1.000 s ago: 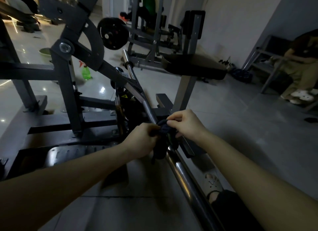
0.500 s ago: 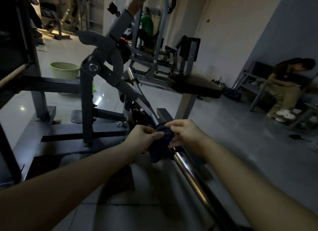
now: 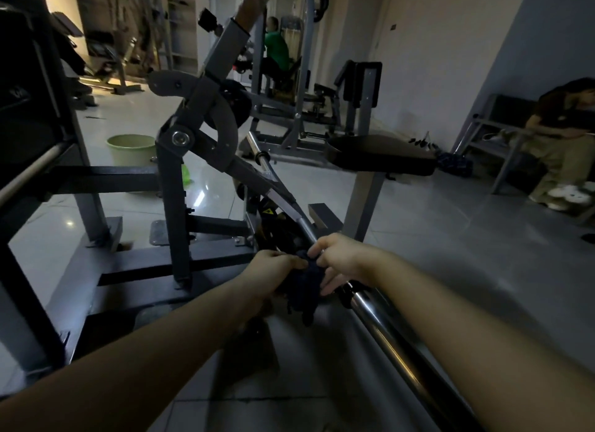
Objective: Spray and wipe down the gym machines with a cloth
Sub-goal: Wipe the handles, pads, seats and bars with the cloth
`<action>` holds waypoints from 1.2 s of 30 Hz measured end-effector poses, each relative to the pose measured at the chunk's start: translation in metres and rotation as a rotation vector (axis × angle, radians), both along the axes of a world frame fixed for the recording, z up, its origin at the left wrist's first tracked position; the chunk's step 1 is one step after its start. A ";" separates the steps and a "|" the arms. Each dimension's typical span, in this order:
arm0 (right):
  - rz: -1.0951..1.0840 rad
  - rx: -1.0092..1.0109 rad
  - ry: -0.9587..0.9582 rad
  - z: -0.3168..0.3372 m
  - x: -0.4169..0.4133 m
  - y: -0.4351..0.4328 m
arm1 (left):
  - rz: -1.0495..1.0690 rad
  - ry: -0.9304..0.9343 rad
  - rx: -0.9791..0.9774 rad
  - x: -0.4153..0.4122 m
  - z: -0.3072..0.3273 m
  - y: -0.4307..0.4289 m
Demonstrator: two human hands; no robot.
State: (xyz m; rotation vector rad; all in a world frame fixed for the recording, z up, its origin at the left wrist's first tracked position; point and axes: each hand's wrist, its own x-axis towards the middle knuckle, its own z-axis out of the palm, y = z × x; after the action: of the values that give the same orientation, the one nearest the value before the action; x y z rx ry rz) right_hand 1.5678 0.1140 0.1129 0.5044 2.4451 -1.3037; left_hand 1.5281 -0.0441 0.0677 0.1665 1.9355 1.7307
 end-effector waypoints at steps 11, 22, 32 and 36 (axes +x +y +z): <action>0.010 -0.048 0.103 -0.003 -0.036 -0.006 | 0.106 0.250 -0.148 -0.069 0.030 -0.041; -0.133 0.198 -0.109 -0.060 -0.071 -0.002 | 0.255 0.285 -0.100 -0.162 -0.032 -0.041; -0.046 0.339 -0.151 -0.079 -0.087 -0.010 | 0.087 0.266 -0.002 -0.202 -0.069 0.020; -0.139 0.268 -0.029 -0.092 -0.074 0.002 | -0.074 0.562 -0.234 -0.200 -0.095 0.027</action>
State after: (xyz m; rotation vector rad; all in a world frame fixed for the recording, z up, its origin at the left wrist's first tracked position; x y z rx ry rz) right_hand 1.4940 0.1157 0.0211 0.7678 2.6148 -1.0120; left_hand 1.3280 -0.0175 -0.0276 0.6906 2.4694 1.4956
